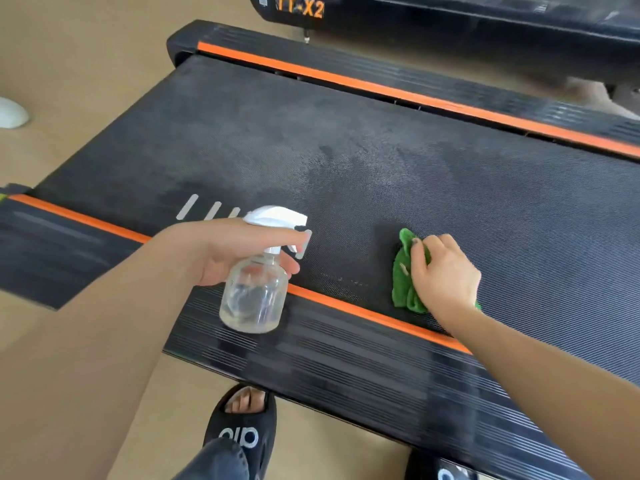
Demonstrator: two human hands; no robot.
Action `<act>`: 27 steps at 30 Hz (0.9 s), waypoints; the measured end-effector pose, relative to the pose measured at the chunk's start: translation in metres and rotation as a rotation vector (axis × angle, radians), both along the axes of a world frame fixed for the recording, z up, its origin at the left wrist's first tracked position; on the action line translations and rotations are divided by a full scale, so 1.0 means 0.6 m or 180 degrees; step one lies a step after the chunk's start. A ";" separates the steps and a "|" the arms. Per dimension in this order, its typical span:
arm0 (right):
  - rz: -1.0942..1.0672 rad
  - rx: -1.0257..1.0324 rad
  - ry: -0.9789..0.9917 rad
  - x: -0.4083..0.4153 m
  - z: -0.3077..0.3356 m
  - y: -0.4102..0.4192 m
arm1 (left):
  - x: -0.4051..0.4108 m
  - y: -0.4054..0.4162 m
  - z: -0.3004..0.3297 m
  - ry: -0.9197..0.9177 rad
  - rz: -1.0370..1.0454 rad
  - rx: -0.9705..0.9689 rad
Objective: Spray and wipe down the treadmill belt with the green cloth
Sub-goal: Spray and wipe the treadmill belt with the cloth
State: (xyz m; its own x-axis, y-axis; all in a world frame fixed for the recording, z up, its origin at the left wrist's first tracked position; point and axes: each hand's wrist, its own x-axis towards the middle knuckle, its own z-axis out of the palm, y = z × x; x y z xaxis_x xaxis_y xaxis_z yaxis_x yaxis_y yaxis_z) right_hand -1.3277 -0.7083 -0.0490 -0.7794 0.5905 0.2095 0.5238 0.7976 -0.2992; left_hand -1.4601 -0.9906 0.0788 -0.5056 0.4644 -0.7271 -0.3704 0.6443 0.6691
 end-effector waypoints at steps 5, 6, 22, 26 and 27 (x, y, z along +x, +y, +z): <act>-0.0631 -0.0578 0.0264 -0.029 0.018 0.016 | -0.002 0.027 -0.011 0.0202 -0.0040 -0.0154; -0.0700 -0.0634 0.0276 -0.032 0.020 0.017 | -0.002 0.032 -0.013 0.0261 -0.0107 -0.0200; -0.0651 -0.0481 -0.0055 -0.030 0.032 0.027 | 0.030 0.016 0.004 0.0524 -0.0958 -0.0882; -0.0633 -0.0443 -0.0167 -0.029 0.026 0.021 | 0.044 0.028 0.004 0.0562 -0.1013 -0.0799; -0.0631 -0.0447 -0.0184 -0.030 0.026 0.020 | 0.048 0.032 0.005 0.0560 -0.1038 -0.0806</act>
State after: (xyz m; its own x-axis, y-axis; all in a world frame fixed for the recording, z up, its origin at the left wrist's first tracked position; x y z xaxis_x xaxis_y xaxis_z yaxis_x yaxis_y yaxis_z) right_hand -1.3457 -0.6965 -0.0335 -0.6538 0.7531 0.0729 0.6853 0.6303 -0.3648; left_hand -1.4312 -0.9716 0.0816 -0.4884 0.4385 -0.7544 -0.0153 0.8601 0.5098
